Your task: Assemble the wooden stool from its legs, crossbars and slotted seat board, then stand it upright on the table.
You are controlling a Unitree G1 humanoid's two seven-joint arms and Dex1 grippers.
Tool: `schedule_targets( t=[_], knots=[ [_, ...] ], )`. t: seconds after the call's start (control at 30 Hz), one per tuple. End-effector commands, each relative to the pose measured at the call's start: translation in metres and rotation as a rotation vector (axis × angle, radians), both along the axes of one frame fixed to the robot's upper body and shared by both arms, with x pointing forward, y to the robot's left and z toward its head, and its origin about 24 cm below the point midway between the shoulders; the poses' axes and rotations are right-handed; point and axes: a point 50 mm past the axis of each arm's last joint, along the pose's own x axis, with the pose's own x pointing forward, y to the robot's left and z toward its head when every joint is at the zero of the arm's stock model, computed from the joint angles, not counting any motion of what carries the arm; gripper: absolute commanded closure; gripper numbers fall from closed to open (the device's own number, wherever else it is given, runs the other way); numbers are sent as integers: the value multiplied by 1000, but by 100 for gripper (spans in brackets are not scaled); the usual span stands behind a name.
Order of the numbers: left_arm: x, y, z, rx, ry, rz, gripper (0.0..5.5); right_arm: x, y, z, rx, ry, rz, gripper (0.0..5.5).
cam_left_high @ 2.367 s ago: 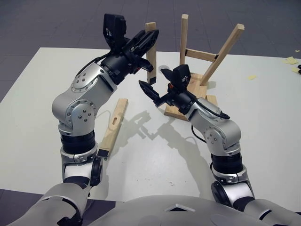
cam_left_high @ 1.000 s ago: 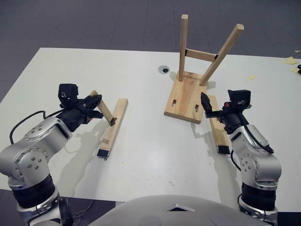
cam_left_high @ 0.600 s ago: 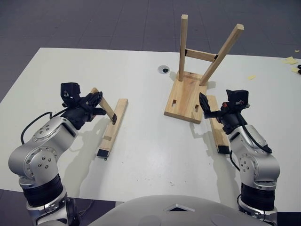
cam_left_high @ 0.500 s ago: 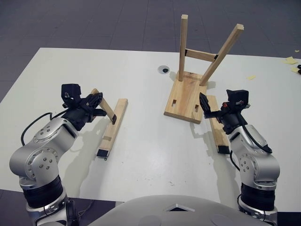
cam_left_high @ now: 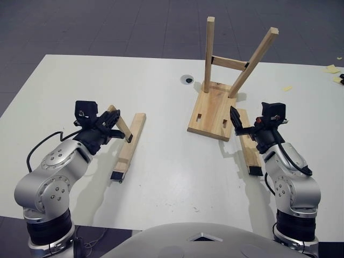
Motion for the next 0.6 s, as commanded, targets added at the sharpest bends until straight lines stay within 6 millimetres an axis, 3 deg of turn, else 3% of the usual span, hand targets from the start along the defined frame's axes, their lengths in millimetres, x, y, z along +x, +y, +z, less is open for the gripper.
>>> schedule_targets(
  t=[0.03, 0.33, 0.6],
  knots=[
    [-6, 2, -30, 147, 69, 6, 509, 4, 4, 7, -25, -37, 8, 10],
    [7, 12, -54, 18, -70, 132, 509, 12, 10, 11, -43, -64, 41, 10],
    [-42, 18, -96, 93, 130, 72, 509, 14, 7, 17, -57, -82, 29, 10]
  ],
)
